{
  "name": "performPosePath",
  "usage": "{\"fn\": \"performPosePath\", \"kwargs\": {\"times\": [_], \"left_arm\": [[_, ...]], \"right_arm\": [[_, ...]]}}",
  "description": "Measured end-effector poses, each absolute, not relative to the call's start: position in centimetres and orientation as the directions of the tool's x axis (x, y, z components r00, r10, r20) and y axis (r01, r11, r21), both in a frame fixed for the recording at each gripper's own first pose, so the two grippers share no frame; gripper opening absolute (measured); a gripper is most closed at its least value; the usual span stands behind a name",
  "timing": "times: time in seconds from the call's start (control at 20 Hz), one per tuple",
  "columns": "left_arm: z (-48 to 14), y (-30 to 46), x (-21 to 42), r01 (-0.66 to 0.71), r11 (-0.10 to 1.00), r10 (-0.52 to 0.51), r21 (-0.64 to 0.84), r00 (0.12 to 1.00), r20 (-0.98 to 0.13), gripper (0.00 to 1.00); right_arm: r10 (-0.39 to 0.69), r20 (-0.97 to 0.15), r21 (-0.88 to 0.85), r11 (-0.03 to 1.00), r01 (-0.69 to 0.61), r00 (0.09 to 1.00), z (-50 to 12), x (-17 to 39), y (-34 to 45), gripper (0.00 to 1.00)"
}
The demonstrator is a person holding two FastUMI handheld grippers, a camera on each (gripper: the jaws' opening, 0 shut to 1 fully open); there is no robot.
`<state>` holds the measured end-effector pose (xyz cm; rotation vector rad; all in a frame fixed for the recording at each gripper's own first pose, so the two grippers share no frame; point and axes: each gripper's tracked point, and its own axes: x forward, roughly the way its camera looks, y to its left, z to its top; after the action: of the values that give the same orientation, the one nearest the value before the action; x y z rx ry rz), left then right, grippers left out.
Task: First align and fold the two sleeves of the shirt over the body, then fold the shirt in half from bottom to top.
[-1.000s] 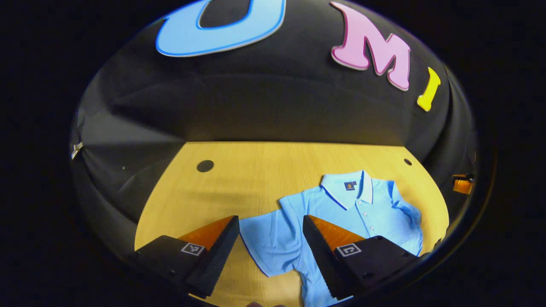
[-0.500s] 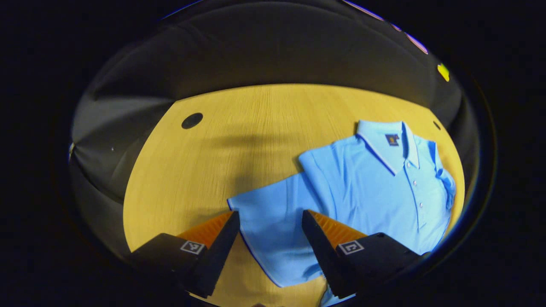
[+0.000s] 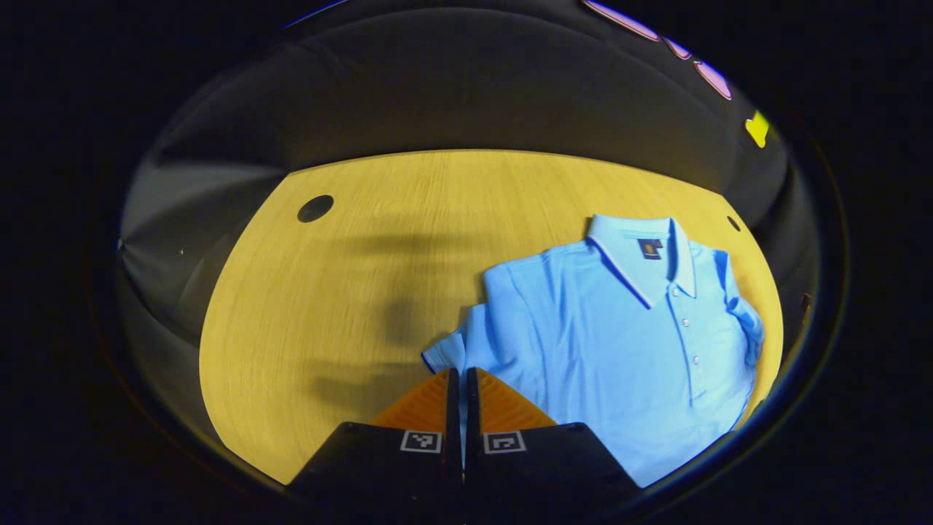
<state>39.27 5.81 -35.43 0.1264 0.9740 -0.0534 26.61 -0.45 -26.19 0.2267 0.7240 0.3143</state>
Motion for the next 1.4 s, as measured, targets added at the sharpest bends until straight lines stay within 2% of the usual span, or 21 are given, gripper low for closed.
{"fn": "performPosePath", "kwargs": {"times": [0.15,0.3,0.4,0.45,0.5,0.55,0.6,0.8,0.85,0.9,0.95,1.0,1.05,1.1,1.4], "left_arm": [[-32.2,1.8,39.2,0.199,0.98,-0.113,0.013,0.609,-0.785,0.07],[-31.1,-2.6,37.7,0.293,0.951,-0.256,-0.094,0.581,-0.773,0.06],[-32.4,-3.7,37.6,0.303,0.948,-0.259,-0.094,0.567,-0.782,0.07],[-34.1,-2.6,37.6,0.274,0.961,-0.195,-0.045,0.553,-0.81,0.06],[-35.2,-1.8,37.3,0.255,0.967,-0.153,-0.015,0.53,-0.834,0.1],[-36.5,-1.0,36.9,0.232,0.973,-0.112,0.007,0.494,-0.862,0.2],[-37.5,-0.6,36.3,0.214,0.977,-0.093,0.01,0.465,-0.88,0.22],[-35.0,-0.7,35.3,0.19,0.982,-0.116,-0.021,0.508,-0.853,0.75],[-33.6,-0.7,34.3,0.191,0.981,-0.124,-0.026,0.521,-0.845,0.79],[-32.4,-0.5,33.2,0.189,0.982,-0.128,-0.029,0.533,-0.836,0.85],[-31.3,-0.4,31.6,0.181,0.983,-0.13,-0.035,0.542,-0.83,0.87],[-30.4,-0.2,29.4,0.167,0.985,-0.135,-0.051,0.542,-0.83,0.87],[-29.7,-0.2,26.6,0.152,0.985,-0.149,-0.079,0.531,-0.834,0.88],[-29.5,-0.1,23.7,0.132,0.986,-0.158,-0.104,0.514,-0.843,0.88],[-32.7,0.9,6.0,0.11,0.984,-0.173,-0.142,0.36,-0.917,0.89]], "right_arm": [[0.353,-0.61,0.315,0.93,-0.191,0.71,-26.2,26.5,-0.7,0.79],[0.356,-0.608,0.314,0.929,-0.197,0.71,-26.1,26.3,-0.5,0.79],[0.362,-0.608,0.315,0.927,-0.203,0.707,-26.2,26.1,-0.1,0.79],[0.363,-0.609,0.314,0.927,-0.206,0.705,-26.3,25.9,0.0,0.79],[0.366,-0.61,0.314,0.926,-0.209,0.703,-26.4,25.8,0.1,0.79],[0.368,-0.61,0.315,0.925,-0.211,0.702,-26.5,25.7,0.2,0.79],[0.368,-0.61,0.314,0.925,-0.213,0.701,-26.6,25.6,0.3,0.79],[0.361,-0.623,0.306,0.929,-0.208,0.694,-27.3,24.4,0.1,0.79],[0.359,-0.631,0.309,0.93,-0.201,0.688,-27.7,23.8,0.3,0.8],[0.368,-0.636,0.322,0.925,-0.201,0.679,-27.9,23.0,0.5,0.72],[0.374,-0.643,0.337,0.922,-0.192,0.668,-28.2,22.0,0.7,0.81],[0.383,-0.649,0.358,0.916,-0.18,0.657,-28.4,21.0,0.9,0.82],[0.4,-0.653,0.386,0.906,-0.171,0.643,-28.5,19.7,1.3,0.74],[0.409,-0.663,0.405,0.9,-0.159,0.628,-28.9,18.4,1.5,0.83],[0.409,-0.719,0.436,0.895,-0.093,0.562,-31.0,8.6,2.3,0.86]]}}
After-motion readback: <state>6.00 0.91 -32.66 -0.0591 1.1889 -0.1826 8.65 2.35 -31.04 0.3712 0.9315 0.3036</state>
